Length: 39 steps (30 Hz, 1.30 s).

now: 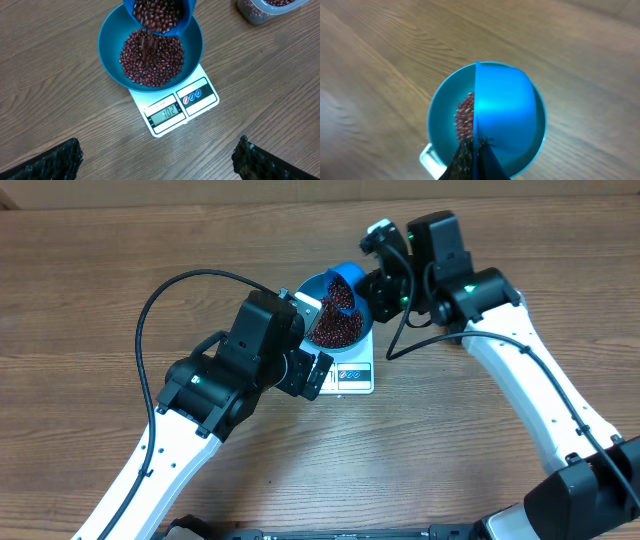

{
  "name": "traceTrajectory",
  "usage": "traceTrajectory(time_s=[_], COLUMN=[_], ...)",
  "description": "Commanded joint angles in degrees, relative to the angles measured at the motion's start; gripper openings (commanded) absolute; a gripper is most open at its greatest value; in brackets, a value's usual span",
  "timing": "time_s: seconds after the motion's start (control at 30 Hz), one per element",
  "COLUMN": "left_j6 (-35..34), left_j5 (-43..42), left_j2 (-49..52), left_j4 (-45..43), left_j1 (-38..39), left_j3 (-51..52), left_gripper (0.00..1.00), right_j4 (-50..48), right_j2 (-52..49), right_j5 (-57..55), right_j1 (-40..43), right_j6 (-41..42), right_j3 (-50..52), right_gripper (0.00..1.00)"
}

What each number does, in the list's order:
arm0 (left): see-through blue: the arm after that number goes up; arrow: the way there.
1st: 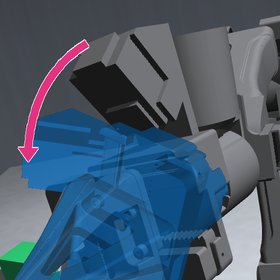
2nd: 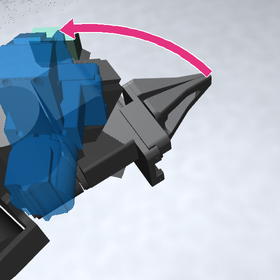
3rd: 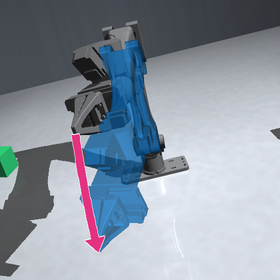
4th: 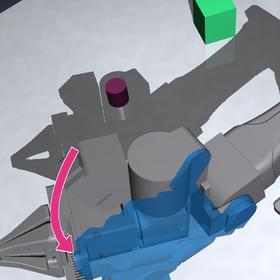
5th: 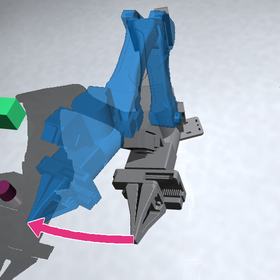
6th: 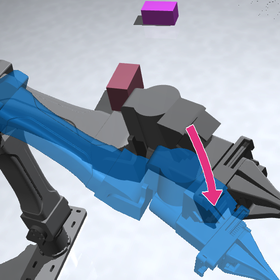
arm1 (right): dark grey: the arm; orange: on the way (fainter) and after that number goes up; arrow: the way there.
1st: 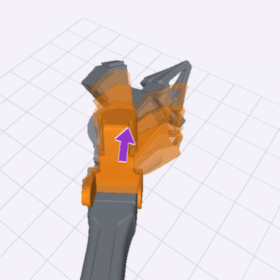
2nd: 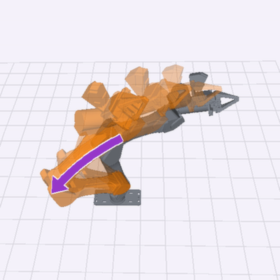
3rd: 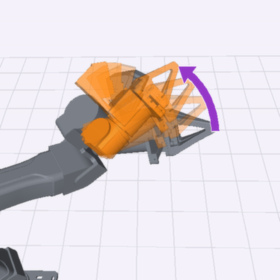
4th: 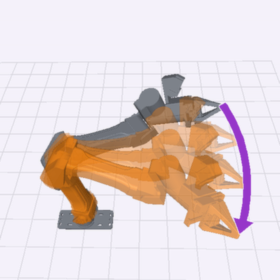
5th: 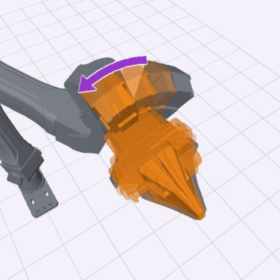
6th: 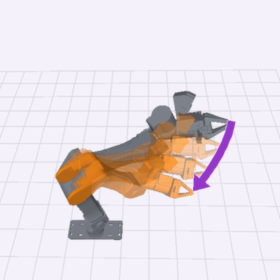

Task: Scoop item into bowl and weigh 150g on scale

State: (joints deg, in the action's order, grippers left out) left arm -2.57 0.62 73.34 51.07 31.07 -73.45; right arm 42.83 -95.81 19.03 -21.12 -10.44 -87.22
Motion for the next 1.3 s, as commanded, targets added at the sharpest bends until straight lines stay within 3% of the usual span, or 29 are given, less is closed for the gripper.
traceTrajectory(time_s=[0.0, 1.27], left_j6=[0.70, 0.70], left_j5=[-0.44, -0.44], left_j2=[-0.59, -0.59], left_j4=[-0.11, -0.11], left_j1=[-0.31, -0.31], left_j3=[-0.94, -0.94], left_gripper=[1.00, 1.00], right_j4=[-1.79, -2.21], right_j2=[1.57, 1.57], right_j5=[-8.85, -11.50], right_j1=[-2.32, -3.26], right_j6=[-4.70, -8.31], right_j3=[-1.79, -1.79], right_gripper=[0.04, 0.04])
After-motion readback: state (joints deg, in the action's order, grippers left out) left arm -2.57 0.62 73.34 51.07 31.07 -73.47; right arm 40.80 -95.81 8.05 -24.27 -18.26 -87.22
